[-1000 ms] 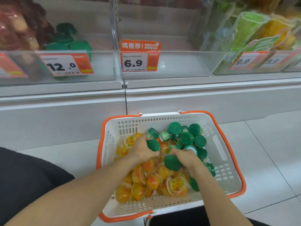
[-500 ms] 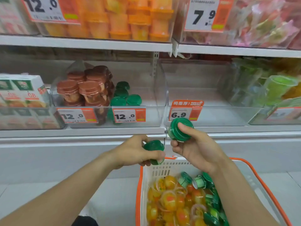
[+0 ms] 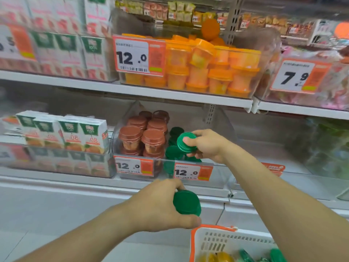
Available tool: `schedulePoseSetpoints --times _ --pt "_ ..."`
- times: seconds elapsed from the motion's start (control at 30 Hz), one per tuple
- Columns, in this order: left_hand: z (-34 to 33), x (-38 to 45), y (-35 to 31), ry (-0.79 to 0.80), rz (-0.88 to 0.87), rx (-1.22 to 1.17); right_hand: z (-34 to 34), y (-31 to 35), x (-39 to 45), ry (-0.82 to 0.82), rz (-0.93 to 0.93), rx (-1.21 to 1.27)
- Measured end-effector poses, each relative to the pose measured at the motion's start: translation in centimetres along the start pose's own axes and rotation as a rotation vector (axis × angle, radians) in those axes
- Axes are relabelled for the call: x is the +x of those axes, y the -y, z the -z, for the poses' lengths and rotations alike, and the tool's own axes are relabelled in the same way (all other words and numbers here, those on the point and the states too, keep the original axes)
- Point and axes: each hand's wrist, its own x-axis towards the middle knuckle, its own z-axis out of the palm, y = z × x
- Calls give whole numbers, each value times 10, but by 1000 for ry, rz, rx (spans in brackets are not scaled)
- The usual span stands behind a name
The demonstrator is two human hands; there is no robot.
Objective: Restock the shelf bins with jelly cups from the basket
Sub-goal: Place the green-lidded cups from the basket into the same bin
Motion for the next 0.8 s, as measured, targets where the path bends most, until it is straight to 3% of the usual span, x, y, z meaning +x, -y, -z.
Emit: schedulePoseSetpoints --times 0.27,0.57,0.7,0.8 --pt "4 6 -1 43 -18 17 -13 6 27 96 -90 -354" --pt "4 7 8 62 26 40 -7 7 32 293 -156 -342" --pt "2 9 7 48 29 45 -2 8 27 223 -88 -393" --pt "1 9 5 -1 5 18 10 4 16 49 37 -343"
